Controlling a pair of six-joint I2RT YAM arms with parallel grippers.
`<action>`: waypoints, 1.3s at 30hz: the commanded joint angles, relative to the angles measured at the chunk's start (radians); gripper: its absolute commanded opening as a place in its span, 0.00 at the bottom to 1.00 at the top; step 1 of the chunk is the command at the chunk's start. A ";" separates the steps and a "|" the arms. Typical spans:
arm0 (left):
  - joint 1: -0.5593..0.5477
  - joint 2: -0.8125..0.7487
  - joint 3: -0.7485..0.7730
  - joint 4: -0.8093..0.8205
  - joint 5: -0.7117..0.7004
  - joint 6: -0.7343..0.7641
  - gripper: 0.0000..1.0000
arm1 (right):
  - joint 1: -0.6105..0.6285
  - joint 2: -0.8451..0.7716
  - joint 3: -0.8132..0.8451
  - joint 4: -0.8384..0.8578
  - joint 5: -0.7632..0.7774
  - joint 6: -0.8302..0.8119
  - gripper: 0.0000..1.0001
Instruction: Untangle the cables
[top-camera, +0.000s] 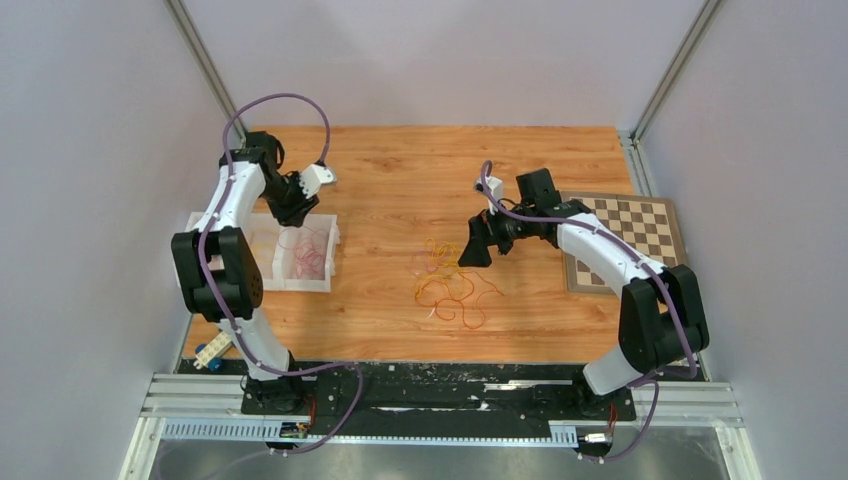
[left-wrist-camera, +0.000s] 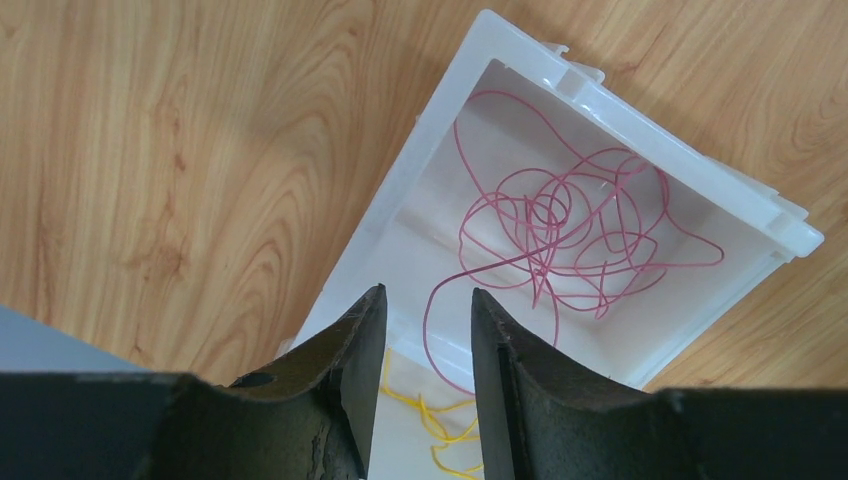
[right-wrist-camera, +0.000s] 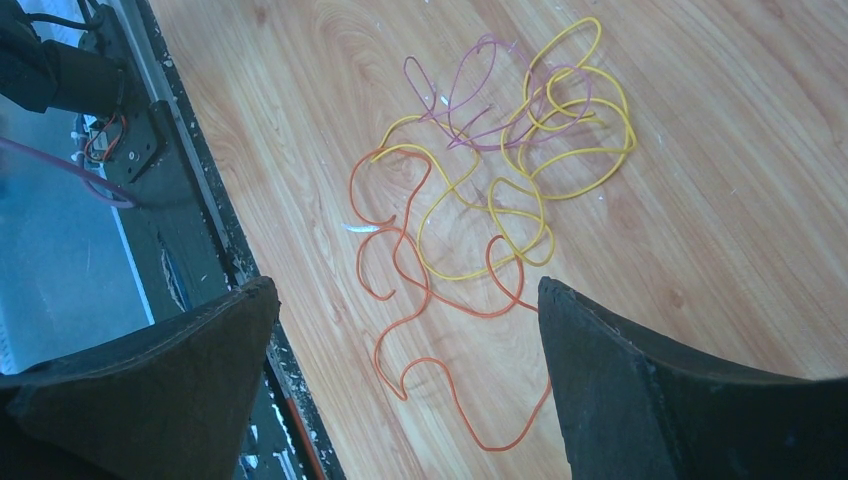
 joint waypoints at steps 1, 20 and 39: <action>0.000 0.019 -0.006 -0.013 -0.013 0.069 0.44 | -0.004 0.010 0.020 0.001 -0.029 -0.019 1.00; -0.054 0.042 -0.104 0.055 0.040 0.049 0.00 | -0.005 0.034 0.029 -0.007 -0.010 -0.020 1.00; -0.023 -0.020 -0.296 0.330 0.074 0.010 0.03 | -0.007 0.031 0.037 -0.023 -0.014 -0.027 1.00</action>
